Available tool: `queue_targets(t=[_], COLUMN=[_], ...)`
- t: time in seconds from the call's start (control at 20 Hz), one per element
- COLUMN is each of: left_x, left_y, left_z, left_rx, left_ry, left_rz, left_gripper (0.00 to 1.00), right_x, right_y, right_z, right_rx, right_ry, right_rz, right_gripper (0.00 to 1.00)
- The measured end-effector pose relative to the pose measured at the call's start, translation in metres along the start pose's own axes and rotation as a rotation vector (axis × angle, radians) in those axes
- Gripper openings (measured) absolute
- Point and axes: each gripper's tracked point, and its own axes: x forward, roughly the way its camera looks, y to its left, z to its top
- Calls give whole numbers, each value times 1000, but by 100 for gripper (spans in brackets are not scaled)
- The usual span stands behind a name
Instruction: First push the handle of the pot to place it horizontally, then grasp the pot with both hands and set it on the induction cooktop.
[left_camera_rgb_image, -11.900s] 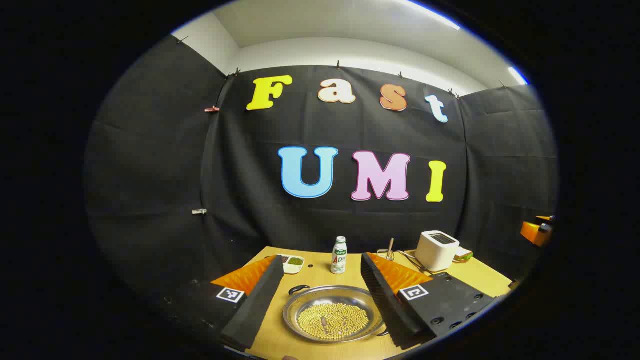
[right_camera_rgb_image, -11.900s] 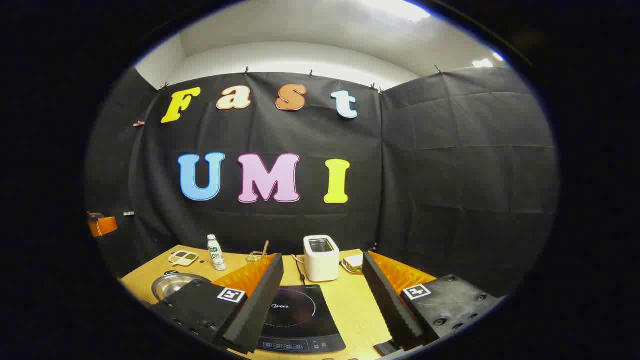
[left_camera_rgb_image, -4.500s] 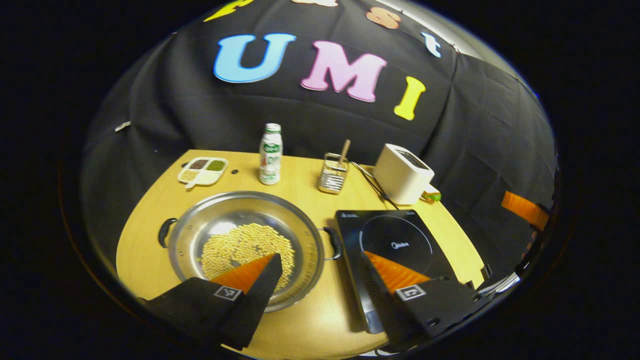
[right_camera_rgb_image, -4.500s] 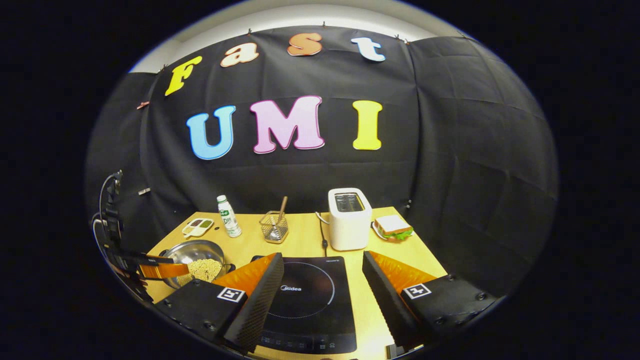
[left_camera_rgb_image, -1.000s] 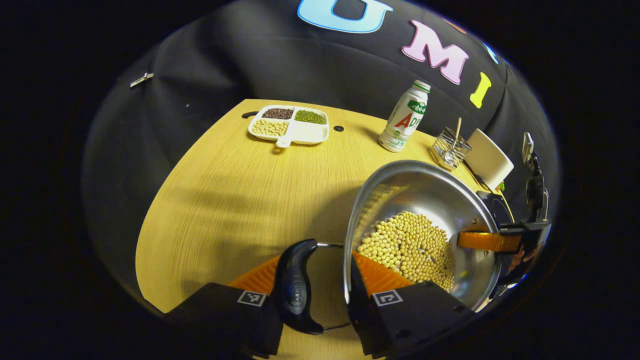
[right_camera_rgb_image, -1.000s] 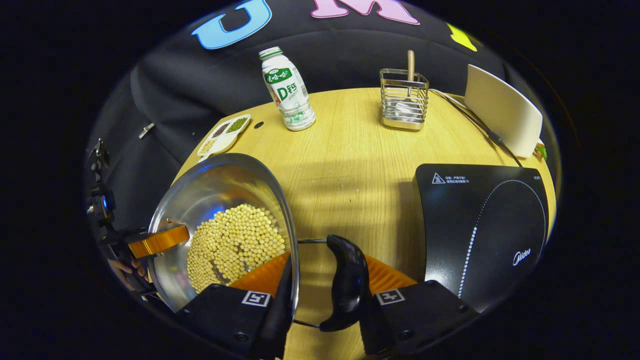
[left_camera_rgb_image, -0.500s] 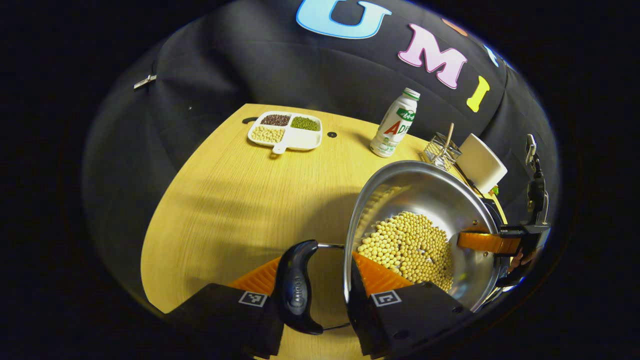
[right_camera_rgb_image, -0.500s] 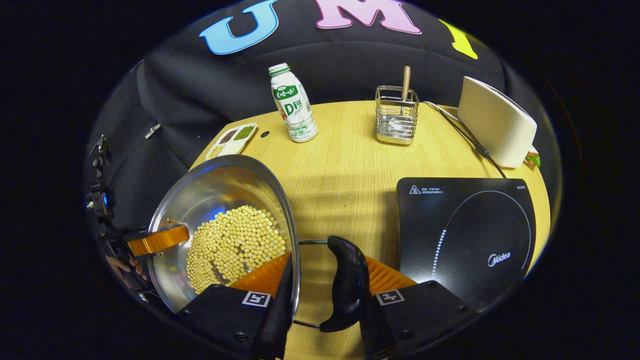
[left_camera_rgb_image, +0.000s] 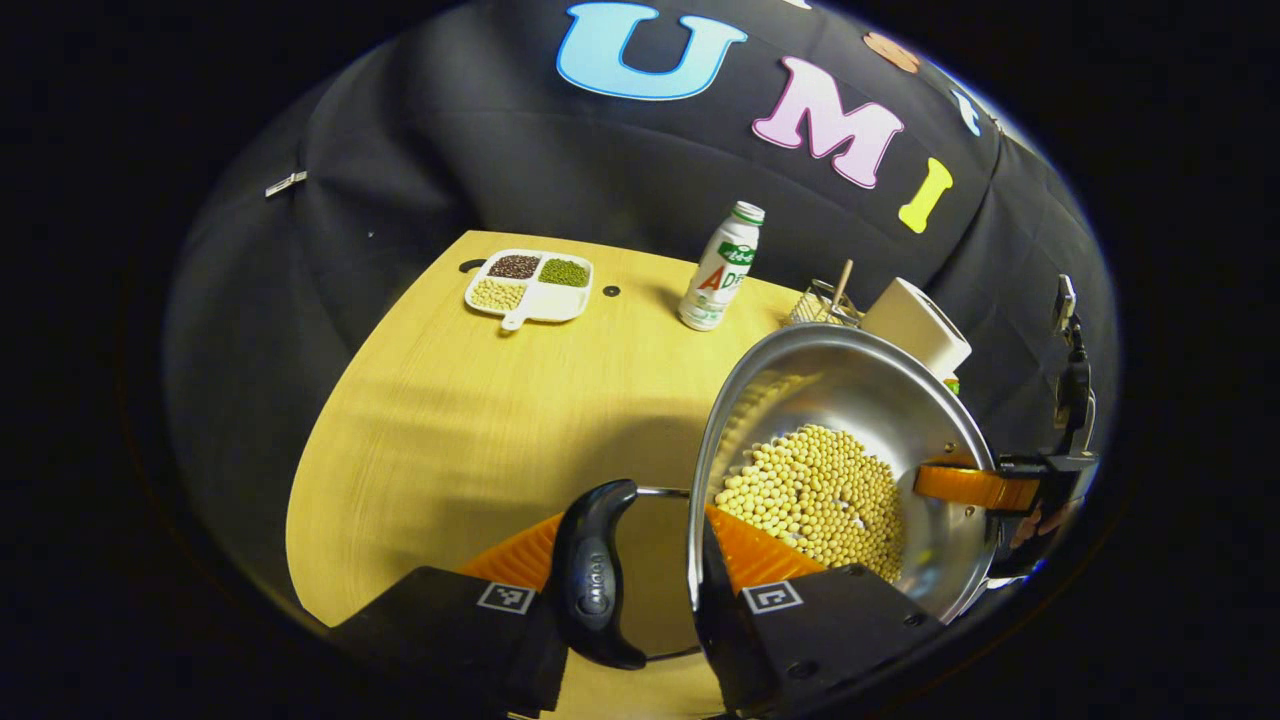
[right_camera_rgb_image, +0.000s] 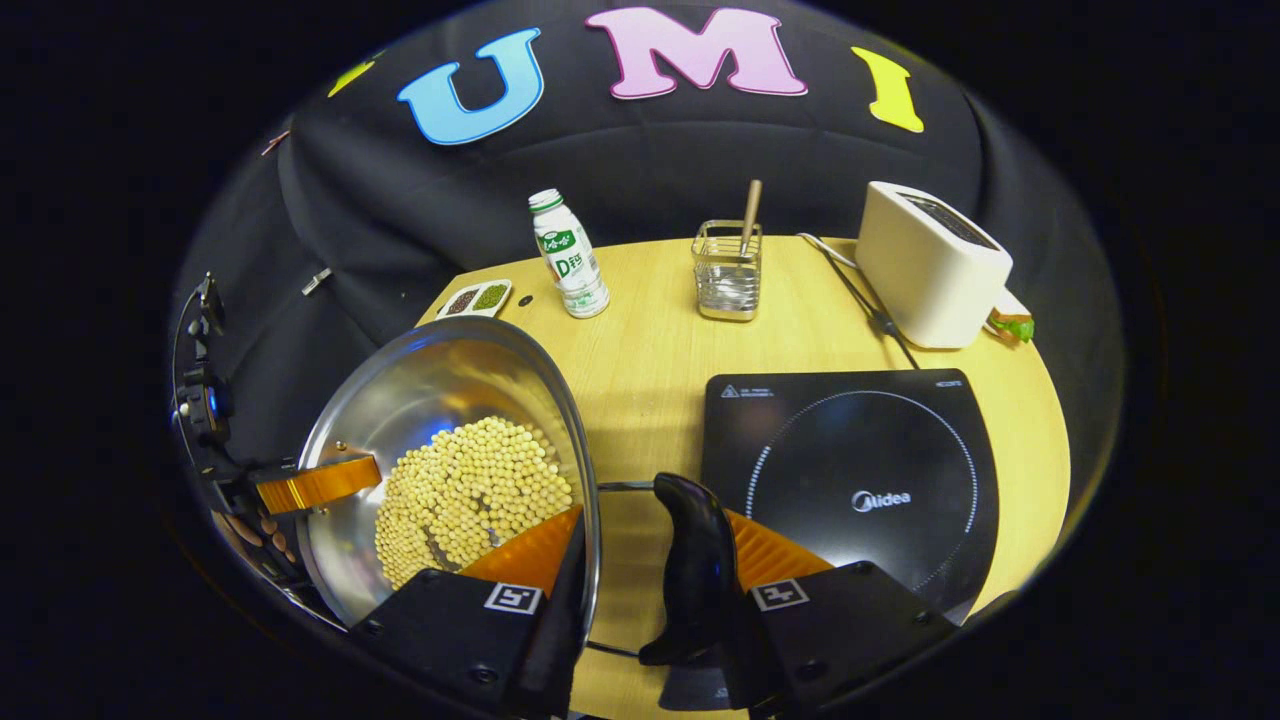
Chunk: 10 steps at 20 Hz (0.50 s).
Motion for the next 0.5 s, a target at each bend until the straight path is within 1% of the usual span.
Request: queue_targets(t=[0.05, 0.1, 0.35, 0.4, 0.5], left_x=[-3, -4, 0, 1, 5], left_y=[-9, -16, -62, -72, -92], left_z=[-2, -3, -1, 0, 2], left_rx=[0, 1, 14, 18, 33], left_ry=[3, 7, 12, 8, -1], left_rz=[-5, -9, -36, -41, -50], left_gripper=[61, 61, 61, 59, 60], right_x=[-7, -13, -35, -39, -47], right_y=[-6, -12, -51, -61, -80], right_z=[-1, 0, 6, 8, 13], right_rx=[1, 4, 31, 33, 37], right_ry=[-1, -6, -30, -35, -53], right_rz=[-2, -3, -20, -25, -35], right_gripper=[56, 60, 60, 60, 60])
